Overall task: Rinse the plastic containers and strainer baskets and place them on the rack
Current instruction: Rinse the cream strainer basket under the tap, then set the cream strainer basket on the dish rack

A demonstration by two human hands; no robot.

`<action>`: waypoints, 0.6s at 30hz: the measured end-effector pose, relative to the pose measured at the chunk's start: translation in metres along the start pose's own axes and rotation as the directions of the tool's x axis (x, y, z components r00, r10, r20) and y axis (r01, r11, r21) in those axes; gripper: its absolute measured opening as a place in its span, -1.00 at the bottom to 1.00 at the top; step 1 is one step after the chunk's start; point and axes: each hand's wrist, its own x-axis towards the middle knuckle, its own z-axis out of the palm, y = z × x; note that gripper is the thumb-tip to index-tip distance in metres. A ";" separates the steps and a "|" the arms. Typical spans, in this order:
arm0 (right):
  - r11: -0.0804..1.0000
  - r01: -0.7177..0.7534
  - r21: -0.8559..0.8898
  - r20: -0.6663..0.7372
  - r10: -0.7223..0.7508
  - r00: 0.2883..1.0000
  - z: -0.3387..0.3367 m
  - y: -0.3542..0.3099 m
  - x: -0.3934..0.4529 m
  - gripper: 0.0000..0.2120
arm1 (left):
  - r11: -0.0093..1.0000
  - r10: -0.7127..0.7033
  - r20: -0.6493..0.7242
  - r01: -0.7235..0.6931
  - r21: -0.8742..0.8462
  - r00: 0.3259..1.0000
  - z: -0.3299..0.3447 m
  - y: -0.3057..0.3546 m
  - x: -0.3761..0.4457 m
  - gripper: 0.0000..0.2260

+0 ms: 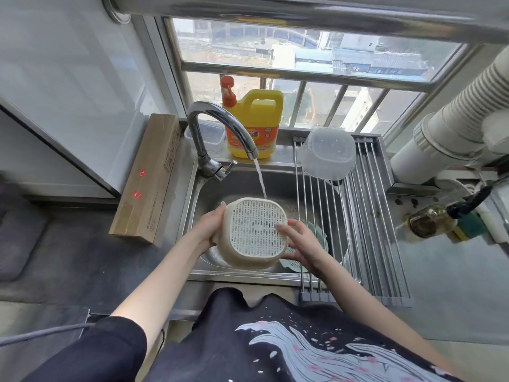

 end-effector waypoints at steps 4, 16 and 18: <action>0.996 0.091 -0.011 -0.189 -0.092 0.978 -0.034 -0.010 -0.002 -0.37 | 0.999 0.039 0.155 -0.042 0.016 0.987 0.028 0.003 -0.002 -0.72; 0.977 0.135 -0.163 -0.556 -0.204 0.805 -0.107 -0.055 0.015 -0.57 | 0.822 0.211 0.374 -0.371 0.432 0.903 0.166 0.031 0.017 -0.44; 0.975 0.125 -0.182 -0.562 -0.208 0.801 -0.115 -0.064 0.025 -0.59 | 0.794 0.219 0.371 -0.386 0.470 0.902 0.173 0.034 0.029 -0.45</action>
